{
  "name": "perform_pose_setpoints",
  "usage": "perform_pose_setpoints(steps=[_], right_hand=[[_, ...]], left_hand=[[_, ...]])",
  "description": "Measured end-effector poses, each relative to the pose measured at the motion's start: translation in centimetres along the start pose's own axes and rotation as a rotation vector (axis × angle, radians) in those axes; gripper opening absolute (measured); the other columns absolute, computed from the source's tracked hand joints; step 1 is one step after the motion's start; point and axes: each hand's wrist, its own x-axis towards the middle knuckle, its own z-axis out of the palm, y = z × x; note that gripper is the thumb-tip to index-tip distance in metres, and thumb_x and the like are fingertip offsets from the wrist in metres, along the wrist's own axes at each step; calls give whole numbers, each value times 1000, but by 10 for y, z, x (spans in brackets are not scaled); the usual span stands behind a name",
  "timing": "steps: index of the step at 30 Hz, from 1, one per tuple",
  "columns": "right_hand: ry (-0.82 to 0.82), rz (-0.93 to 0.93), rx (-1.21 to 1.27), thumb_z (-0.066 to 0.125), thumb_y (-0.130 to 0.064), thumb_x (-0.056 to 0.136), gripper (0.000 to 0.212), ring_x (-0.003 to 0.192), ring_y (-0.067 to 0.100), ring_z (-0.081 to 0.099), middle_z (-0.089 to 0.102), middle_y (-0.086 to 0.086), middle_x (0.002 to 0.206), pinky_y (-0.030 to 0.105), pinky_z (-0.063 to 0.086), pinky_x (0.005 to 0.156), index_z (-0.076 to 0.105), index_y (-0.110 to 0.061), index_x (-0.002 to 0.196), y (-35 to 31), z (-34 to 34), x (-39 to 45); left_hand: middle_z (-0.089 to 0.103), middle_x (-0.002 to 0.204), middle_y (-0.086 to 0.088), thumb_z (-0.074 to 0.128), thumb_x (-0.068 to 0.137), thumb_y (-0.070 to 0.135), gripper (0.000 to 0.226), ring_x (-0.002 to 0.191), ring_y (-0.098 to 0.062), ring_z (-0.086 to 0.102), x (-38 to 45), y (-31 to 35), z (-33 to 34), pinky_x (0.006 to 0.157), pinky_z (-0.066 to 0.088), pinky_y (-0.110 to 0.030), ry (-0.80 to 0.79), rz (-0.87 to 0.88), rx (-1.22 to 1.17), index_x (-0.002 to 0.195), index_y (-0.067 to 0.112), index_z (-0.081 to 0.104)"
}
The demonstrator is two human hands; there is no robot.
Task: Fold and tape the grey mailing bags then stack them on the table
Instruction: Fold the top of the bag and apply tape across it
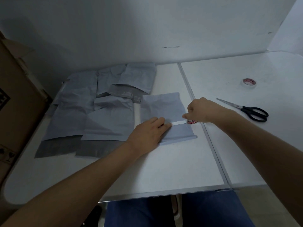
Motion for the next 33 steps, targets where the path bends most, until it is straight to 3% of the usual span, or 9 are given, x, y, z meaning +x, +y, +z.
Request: perform_pose_setpoints(steps=[5,8,10,12,15,18,21,25,33], right_hand=[[39,-8,31,64,-44,84,35,67,20,57,61,4,73,25,41,60,56,-16,65,3,3,-3],[30,-8,84,67,-52,79,33,71,16,60,64,-1,75,27,45,63,61,-21,67,7,4,-6],[10,-9,155,67,-54,80,34,66,15,61,66,-2,75,27,47,63,64,-21,69,11,5,-9],[7,-17,215,62,-56,83,38,60,14,61,66,-2,75,26,47,61,64,-20,72,13,8,-10],[0,-8,302,47,-56,93,47,55,15,61,68,-1,78,26,46,63,56,-16,69,16,11,-11],[-9,4,382,44,-48,96,44,52,12,62,73,3,83,26,47,67,58,-12,74,20,13,-11],[13,22,483,53,-50,92,42,52,11,65,73,1,79,26,49,67,63,-11,81,23,17,-11],[47,53,567,60,-53,87,41,52,12,60,66,-3,63,24,43,57,64,-13,79,24,20,-11],[109,11,460,67,-43,85,32,59,7,46,53,-6,64,22,32,54,57,-16,72,19,17,-13]], left_hand=[[54,101,-1,39,80,25,51,80,-19,51,11,2,-9,48,38,-27,-71,21,27,126,16,58],[49,113,1,52,84,24,54,93,-19,49,17,2,-15,53,35,-28,-191,35,56,138,21,46],[42,121,3,50,91,26,56,102,-18,44,22,2,-18,58,35,-30,-266,18,82,144,26,35],[42,119,1,46,95,26,49,104,-18,44,29,3,-21,61,39,-32,-282,2,67,143,26,38],[50,104,-6,45,97,22,27,95,-23,50,41,6,-15,58,35,-33,-202,6,-21,115,13,63],[51,87,-7,44,97,25,27,78,-25,51,47,14,-3,50,38,-35,-50,2,-107,83,7,59],[54,85,-3,38,97,31,32,74,-20,51,41,17,4,46,37,-31,84,6,-126,89,11,62],[59,93,0,43,97,31,32,80,-16,52,32,15,8,49,39,-27,98,13,-129,112,15,67],[57,91,0,46,95,27,32,80,-17,53,29,18,15,46,41,-28,125,13,-93,114,13,69]])
